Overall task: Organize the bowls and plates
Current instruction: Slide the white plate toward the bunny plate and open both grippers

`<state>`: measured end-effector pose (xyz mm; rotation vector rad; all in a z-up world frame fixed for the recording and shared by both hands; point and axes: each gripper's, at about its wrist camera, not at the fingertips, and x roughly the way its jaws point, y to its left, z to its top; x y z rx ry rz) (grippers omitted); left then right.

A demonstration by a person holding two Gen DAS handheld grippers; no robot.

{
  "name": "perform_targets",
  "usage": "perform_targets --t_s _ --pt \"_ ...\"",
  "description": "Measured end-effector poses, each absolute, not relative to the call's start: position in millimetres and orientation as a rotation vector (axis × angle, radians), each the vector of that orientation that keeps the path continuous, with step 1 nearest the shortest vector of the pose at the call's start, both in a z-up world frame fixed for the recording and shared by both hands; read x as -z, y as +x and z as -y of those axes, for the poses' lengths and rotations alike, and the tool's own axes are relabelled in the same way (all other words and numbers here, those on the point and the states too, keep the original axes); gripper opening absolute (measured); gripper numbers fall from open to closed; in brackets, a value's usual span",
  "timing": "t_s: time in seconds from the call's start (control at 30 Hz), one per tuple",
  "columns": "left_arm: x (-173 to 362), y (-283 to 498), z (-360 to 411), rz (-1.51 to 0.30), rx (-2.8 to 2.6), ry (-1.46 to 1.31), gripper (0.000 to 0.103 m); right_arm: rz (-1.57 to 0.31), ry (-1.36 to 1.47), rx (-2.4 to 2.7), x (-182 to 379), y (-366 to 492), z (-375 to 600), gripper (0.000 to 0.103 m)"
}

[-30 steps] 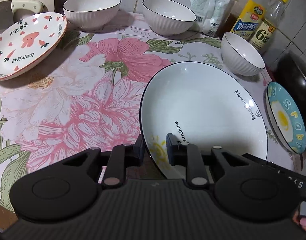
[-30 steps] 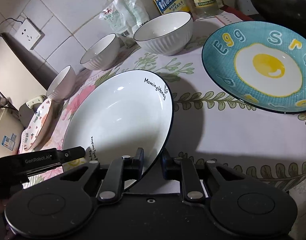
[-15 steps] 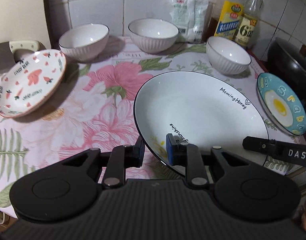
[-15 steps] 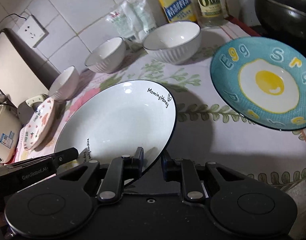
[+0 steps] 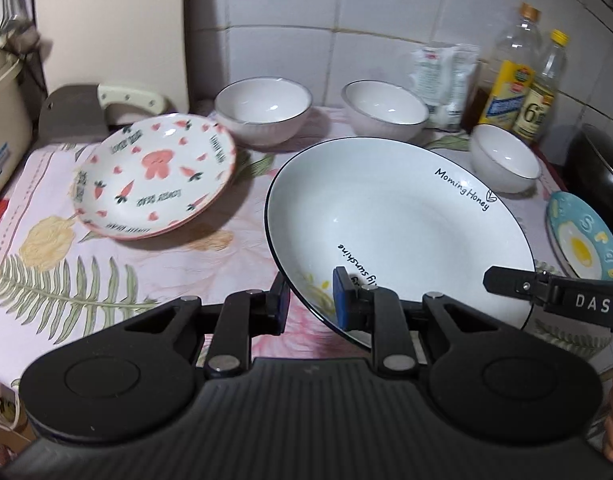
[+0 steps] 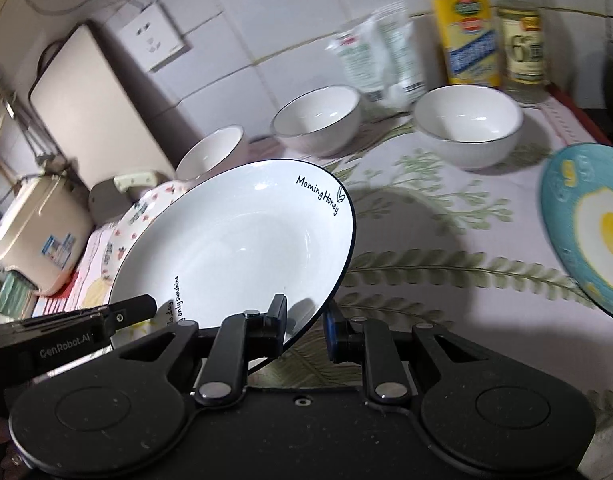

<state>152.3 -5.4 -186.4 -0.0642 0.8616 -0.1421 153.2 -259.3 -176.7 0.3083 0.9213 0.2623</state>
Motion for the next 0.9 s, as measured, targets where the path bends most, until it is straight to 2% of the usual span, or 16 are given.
perform_targets --t_s 0.67,0.9 --pt "238.7 191.0 -13.6 -0.966 0.143 -0.167 0.021 -0.953 0.198 -0.244 215.4 190.5 233.9 0.024" --pt "240.9 197.6 -14.2 -1.018 0.115 -0.190 0.021 -0.989 0.213 -0.258 218.4 192.5 235.8 0.024"
